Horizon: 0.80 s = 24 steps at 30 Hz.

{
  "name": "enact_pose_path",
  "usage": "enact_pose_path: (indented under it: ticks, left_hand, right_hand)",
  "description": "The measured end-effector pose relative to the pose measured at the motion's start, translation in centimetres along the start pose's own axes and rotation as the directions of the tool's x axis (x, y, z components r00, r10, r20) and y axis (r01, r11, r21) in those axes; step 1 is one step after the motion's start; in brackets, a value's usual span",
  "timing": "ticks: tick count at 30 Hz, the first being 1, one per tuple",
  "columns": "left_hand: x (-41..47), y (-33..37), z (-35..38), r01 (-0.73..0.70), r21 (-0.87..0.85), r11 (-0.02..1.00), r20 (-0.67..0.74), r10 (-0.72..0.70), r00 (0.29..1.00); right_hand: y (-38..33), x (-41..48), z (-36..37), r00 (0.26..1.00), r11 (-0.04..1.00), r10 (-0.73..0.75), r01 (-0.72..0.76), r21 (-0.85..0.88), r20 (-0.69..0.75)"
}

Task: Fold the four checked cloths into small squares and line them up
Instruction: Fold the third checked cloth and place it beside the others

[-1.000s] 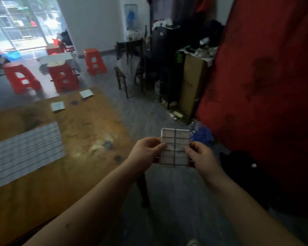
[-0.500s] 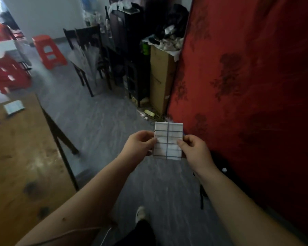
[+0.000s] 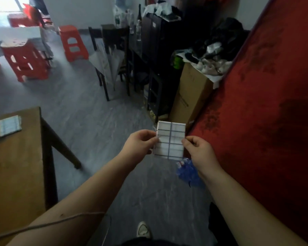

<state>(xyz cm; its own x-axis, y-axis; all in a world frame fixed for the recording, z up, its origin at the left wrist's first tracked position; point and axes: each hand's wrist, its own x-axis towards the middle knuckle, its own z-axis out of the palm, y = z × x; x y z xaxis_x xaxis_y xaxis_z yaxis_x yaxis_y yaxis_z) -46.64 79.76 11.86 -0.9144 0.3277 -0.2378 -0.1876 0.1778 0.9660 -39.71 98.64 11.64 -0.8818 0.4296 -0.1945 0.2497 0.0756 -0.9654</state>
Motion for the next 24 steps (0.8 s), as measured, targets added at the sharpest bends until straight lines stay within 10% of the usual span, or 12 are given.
enact_pose_path:
  ticks: [24]
  left_hand:
    - [44.1, 8.1, -30.4, -0.006, -0.218, 0.976, -0.527, -0.113, 0.843]
  right_hand:
    - [-16.8, 51.9, 36.2, 0.818, 0.996, -0.079, 0.094, 0.004, 0.57]
